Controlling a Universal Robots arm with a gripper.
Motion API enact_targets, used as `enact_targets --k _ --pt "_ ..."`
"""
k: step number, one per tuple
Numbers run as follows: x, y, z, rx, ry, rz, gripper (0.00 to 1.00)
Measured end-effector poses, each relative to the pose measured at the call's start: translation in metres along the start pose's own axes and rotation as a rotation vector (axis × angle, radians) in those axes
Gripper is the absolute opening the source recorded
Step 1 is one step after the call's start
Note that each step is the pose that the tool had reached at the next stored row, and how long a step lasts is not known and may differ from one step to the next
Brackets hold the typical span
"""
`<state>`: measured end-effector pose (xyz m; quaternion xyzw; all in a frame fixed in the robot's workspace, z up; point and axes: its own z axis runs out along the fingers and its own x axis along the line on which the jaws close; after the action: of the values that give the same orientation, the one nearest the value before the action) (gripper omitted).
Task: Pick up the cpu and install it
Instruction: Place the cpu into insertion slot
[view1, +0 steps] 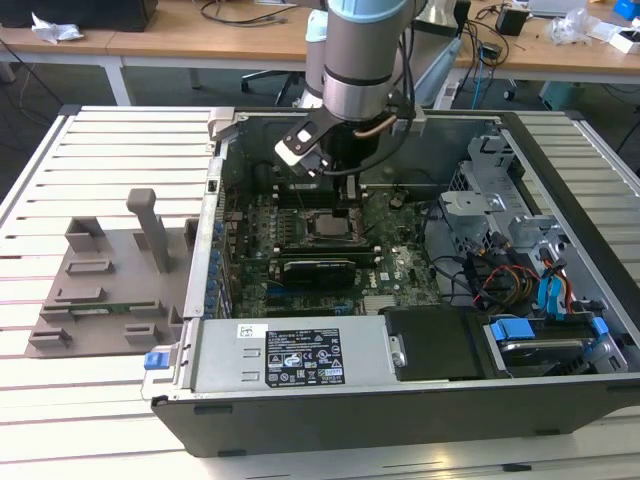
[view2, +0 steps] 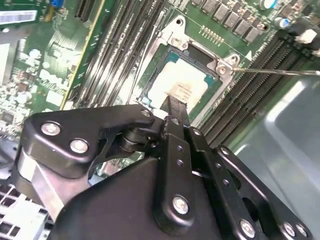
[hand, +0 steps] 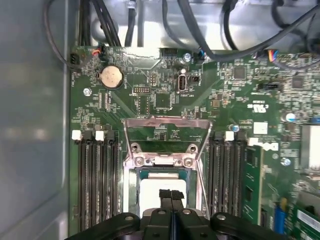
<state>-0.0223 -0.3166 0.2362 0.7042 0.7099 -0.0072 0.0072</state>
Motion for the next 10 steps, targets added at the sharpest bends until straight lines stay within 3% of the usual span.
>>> enact_targets --k 3,6,9,10 --pt "-0.0002 0.0000 -0.0094 0.0000 -0.0011 0.000 0.11" --pt "-0.0006 0.0000 -0.0311 0.0000 -0.0053 0.000 0.11" --pt "-0.0009 0.0000 -0.0456 0.0000 -0.0079 0.000 0.11" --pt "-0.0009 0.0000 -0.0478 0.0000 -0.0082 0.000 0.11"
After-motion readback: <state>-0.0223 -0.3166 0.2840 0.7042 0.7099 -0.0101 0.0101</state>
